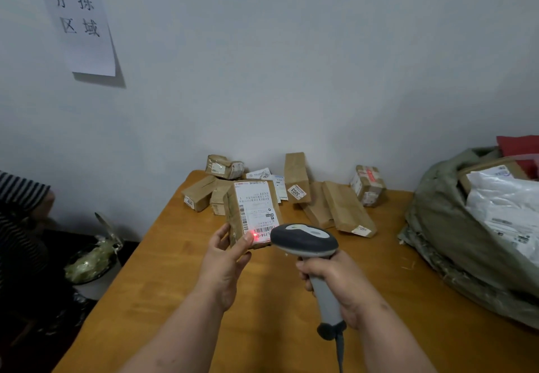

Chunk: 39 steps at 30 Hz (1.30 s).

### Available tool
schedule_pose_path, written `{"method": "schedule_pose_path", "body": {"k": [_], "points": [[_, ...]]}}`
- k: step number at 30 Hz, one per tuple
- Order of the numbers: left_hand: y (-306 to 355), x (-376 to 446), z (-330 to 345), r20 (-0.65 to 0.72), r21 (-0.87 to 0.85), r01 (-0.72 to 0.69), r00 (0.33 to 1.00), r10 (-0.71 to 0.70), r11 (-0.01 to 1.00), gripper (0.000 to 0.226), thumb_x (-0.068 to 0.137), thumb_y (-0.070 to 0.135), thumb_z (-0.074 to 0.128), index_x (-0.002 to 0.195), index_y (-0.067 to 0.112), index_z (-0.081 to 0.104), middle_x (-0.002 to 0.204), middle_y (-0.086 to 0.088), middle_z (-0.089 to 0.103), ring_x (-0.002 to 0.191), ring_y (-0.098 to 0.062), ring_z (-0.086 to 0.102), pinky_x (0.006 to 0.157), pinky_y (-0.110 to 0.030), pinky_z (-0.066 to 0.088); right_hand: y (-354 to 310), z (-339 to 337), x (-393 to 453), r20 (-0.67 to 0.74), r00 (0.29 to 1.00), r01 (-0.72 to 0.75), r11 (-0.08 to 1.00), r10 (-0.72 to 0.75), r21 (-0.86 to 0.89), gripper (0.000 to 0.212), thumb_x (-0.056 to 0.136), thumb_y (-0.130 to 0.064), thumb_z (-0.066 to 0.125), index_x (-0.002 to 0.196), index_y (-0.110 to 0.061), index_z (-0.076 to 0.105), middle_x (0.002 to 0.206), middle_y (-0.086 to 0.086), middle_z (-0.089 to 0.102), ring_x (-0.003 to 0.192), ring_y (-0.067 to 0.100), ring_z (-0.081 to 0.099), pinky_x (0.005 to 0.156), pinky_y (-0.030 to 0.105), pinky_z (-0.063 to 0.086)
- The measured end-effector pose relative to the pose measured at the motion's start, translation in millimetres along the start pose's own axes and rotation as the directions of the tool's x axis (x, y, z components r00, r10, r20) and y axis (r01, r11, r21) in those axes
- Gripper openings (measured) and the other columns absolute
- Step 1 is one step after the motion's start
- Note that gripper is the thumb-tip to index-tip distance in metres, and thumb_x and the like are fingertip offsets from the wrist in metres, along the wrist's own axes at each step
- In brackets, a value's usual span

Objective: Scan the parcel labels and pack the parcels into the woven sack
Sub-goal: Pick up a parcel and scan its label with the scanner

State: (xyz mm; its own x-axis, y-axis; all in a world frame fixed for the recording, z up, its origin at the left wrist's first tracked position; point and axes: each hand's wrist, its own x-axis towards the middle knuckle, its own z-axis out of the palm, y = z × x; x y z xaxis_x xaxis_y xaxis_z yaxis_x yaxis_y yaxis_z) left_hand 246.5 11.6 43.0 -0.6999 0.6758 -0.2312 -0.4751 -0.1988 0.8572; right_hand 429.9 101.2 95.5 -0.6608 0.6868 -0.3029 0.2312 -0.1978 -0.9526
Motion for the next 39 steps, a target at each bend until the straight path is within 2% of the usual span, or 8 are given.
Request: {"method": "schedule_pose_path", "body": {"k": [5, 13, 18, 24, 29, 31, 35, 39], "points": [[-13, -7, 26, 0.091, 0.049, 0.019, 0.996, -0.024, 0.999, 0.084, 0.064, 0.018, 0.083, 0.139, 0.025, 0.046, 0.126, -0.003, 0.067, 0.114, -0.021, 0.063, 0.089, -0.035, 0.050, -1, -23, -18, -0.100, 0.995, 0.015, 1.000, -0.015, -0.002, 0.033, 0.069, -0.022, 0.074, 0.101, -0.019, 0.072, 0.072, -0.003, 0.069, 0.069, 0.012, 0.060, 0.067, 0.027, 0.051], [-39, -19, 113, 0.244, 0.144, 0.019, 0.968, -0.054, 0.989, 0.084, 0.065, 0.021, 0.081, 0.140, 0.024, 0.045, 0.131, -0.002, 0.063, 0.114, -0.020, 0.063, 0.088, -0.033, 0.050, 5, -101, -43, -0.397, 0.918, 0.047, 0.996, -0.014, 0.074, 0.025, 0.076, -0.022, 0.079, 0.100, -0.023, 0.072, 0.087, 0.000, 0.074, 0.078, 0.015, 0.065, 0.090, 0.041, 0.053], [-68, -23, 208, 0.336, 0.173, 0.001, 0.940, -0.060, 0.985, 0.091, 0.060, 0.028, 0.083, 0.143, 0.025, 0.045, 0.128, 0.002, 0.065, 0.113, -0.018, 0.064, 0.086, -0.031, 0.052, 8, -179, -65, -0.495, 0.869, 0.077, 0.994, -0.027, 0.080, 0.027, 0.080, -0.021, 0.080, 0.105, -0.026, 0.071, 0.094, 0.000, 0.075, 0.081, 0.015, 0.066, 0.082, 0.035, 0.053], [-112, -47, 333, 0.456, 0.216, -0.055, 0.889, -0.051, 0.975, 0.098, 0.055, 0.037, 0.088, 0.143, 0.029, 0.044, 0.130, 0.004, 0.064, 0.117, -0.020, 0.064, 0.097, -0.040, 0.054, -3, -302, -87, -0.679, 0.732, 0.157, 0.983, -0.052, 0.093, 0.026, 0.080, -0.022, 0.079, 0.103, -0.026, 0.067, 0.093, 0.000, 0.072, 0.085, 0.016, 0.065, 0.071, 0.031, 0.049], [-129, -72, 411, 0.503, 0.272, -0.159, 0.864, 0.001, 0.949, 0.104, 0.046, 0.052, 0.086, 0.141, 0.040, 0.045, 0.135, 0.011, 0.058, 0.125, -0.016, 0.056, 0.103, -0.047, 0.050, -3, -381, -101, -0.770, 0.638, 0.165, 0.981, -0.025, 0.105, 0.025, 0.084, -0.023, 0.076, 0.106, -0.021, 0.066, 0.091, 0.004, 0.071, 0.091, 0.024, 0.066, 0.084, 0.044, 0.056], [-133, -79, 435, 0.515, 0.292, -0.228, 0.856, 0.048, 0.929, 0.097, 0.052, 0.049, 0.083, 0.141, 0.042, 0.044, 0.130, 0.017, 0.060, 0.121, -0.010, 0.057, 0.099, -0.042, 0.052, 0, -404, -108, -0.798, 0.603, 0.174, 0.977, -0.008, 0.122, 0.019, 0.083, -0.023, 0.077, 0.099, -0.020, 0.067, 0.086, 0.004, 0.072, 0.087, 0.024, 0.067, 0.076, 0.042, 0.057], [-139, -91, 478, 0.578, 0.353, -0.386, 0.806, 0.126, 0.852, 0.083, 0.064, 0.046, 0.082, 0.137, 0.046, 0.044, 0.112, 0.032, 0.056, 0.105, 0.007, 0.056, 0.065, -0.008, 0.044, 6, -436, -120, -0.862, 0.507, 0.246, 0.957, 0.008, 0.154, 0.022, 0.083, -0.020, 0.077, 0.086, -0.029, 0.058, 0.087, 0.002, 0.069, 0.085, 0.017, 0.064, 0.064, 0.029, 0.043], [-156, -98, 510, 0.665, 0.366, -0.469, 0.736, 0.127, 0.803, 0.075, 0.073, 0.034, 0.086, 0.132, 0.050, 0.043, 0.110, 0.032, 0.054, 0.092, 0.024, 0.056, 0.056, -0.003, 0.045, 16, -457, -134, -0.901, 0.432, 0.287, 0.940, 0.047, 0.187, 0.023, 0.085, -0.018, 0.077, 0.082, -0.028, 0.056, 0.089, 0.003, 0.066, 0.079, 0.015, 0.059, 0.071, 0.032, 0.047]]}}
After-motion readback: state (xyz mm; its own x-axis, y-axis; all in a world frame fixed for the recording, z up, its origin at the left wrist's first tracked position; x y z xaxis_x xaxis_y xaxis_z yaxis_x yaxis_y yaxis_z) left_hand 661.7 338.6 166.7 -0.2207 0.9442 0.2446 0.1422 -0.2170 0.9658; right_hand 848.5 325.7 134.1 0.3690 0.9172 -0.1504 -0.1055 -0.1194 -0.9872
